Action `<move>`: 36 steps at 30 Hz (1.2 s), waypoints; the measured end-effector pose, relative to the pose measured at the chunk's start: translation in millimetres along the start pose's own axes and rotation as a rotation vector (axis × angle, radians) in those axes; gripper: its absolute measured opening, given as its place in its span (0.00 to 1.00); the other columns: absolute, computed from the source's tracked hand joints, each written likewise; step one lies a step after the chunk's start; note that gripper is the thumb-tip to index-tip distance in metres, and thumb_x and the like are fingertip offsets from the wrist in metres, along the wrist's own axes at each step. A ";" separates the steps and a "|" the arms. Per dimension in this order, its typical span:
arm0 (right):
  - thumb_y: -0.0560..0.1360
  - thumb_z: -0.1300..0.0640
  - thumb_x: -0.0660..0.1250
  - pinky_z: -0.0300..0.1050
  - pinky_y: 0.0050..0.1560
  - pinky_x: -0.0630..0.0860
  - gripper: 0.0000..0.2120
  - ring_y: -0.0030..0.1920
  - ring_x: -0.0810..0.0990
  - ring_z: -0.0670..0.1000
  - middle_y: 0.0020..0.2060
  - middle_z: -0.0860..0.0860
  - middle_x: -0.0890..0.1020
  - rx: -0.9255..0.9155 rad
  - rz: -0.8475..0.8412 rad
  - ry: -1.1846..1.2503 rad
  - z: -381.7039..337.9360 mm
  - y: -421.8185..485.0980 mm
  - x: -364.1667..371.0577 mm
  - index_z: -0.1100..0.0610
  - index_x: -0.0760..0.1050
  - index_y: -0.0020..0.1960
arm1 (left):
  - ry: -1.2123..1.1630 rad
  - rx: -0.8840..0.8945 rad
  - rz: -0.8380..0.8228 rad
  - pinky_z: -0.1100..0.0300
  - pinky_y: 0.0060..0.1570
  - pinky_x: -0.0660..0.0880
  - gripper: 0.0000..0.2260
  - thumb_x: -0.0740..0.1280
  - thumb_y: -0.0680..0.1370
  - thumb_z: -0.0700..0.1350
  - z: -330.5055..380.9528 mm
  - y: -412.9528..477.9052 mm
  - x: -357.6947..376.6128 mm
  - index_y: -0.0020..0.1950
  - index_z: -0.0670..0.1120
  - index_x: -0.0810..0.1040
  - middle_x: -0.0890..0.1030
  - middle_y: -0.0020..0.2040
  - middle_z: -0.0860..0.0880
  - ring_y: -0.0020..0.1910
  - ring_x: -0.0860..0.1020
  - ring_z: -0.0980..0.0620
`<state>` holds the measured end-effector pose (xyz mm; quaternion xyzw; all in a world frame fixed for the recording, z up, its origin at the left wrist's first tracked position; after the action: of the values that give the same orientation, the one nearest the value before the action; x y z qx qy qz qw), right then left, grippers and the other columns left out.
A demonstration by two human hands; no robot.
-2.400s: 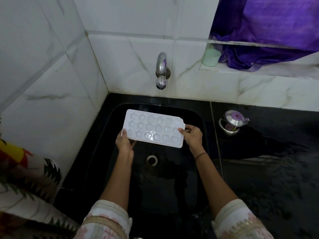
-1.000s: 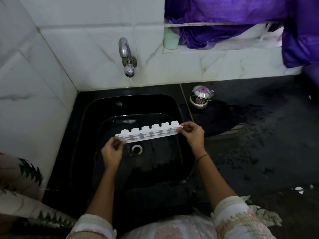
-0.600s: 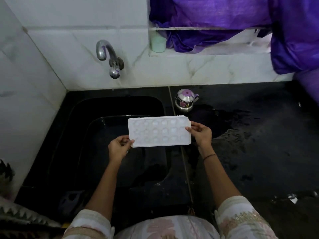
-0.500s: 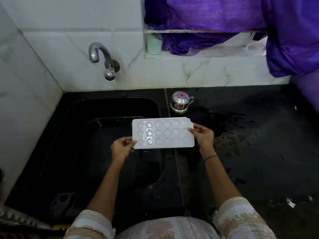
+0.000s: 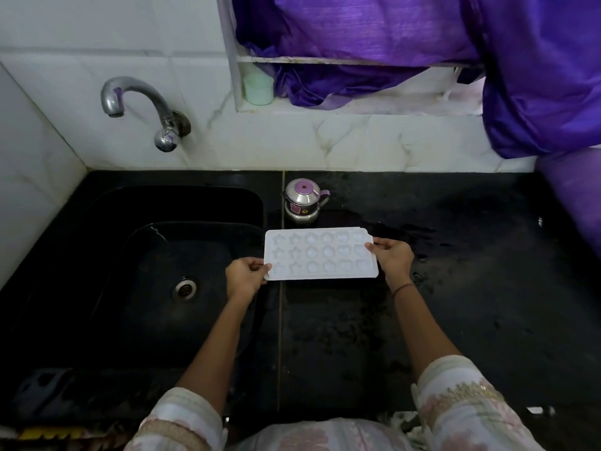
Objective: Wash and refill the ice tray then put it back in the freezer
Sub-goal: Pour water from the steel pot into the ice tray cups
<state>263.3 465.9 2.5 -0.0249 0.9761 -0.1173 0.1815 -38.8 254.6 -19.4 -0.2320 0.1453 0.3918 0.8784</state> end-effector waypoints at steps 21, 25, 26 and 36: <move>0.78 0.56 0.63 0.49 0.60 0.64 0.20 0.64 0.64 0.62 0.64 0.61 0.68 -0.171 0.024 -0.629 -23.3 19.4 14.0 0.62 0.69 0.68 | 0.234 0.057 0.038 0.61 0.46 0.73 0.13 0.71 0.74 0.46 32.2 7.9 15.0 0.57 0.41 0.81 0.83 0.49 0.45 0.49 0.80 0.48; 0.79 0.57 0.61 0.49 0.62 0.64 0.16 0.63 0.66 0.60 0.61 0.61 0.70 -0.322 0.006 -0.423 -63.8 14.1 48.0 0.62 0.71 0.64 | 0.166 0.228 0.207 0.61 0.48 0.71 0.12 0.65 0.77 0.45 72.8 20.7 0.6 0.57 0.41 0.80 0.82 0.51 0.43 0.51 0.80 0.46; 0.79 0.57 0.61 0.48 0.63 0.66 0.15 0.61 0.69 0.59 0.59 0.60 0.72 -0.326 -0.036 -0.328 -68.9 14.7 60.5 0.62 0.72 0.63 | 0.129 0.249 0.213 0.61 0.50 0.70 0.13 0.64 0.78 0.44 81.6 26.0 2.5 0.59 0.40 0.79 0.81 0.53 0.42 0.53 0.79 0.46; 0.79 0.46 0.59 0.43 0.54 0.71 0.16 0.49 0.76 0.50 0.50 0.51 0.72 -0.177 -0.174 -0.010 -95.9 46.8 137.9 0.59 0.74 0.49 | -0.393 -0.061 -0.091 0.57 0.67 0.64 0.23 0.54 0.82 0.56 99.6 84.2 88.9 0.74 0.47 0.64 0.68 0.72 0.47 0.69 0.67 0.50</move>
<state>99.9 519.8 30.2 -0.1258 0.9758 -0.0459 0.1729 -37.2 411.0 1.7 -0.1839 -0.0515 0.3936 0.8992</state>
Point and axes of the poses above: each hand's wrist, its own y-axis towards the middle knuckle, its own x-axis out of the palm, z = x × y, the point moved 10 cm from there along y, towards the middle knuckle
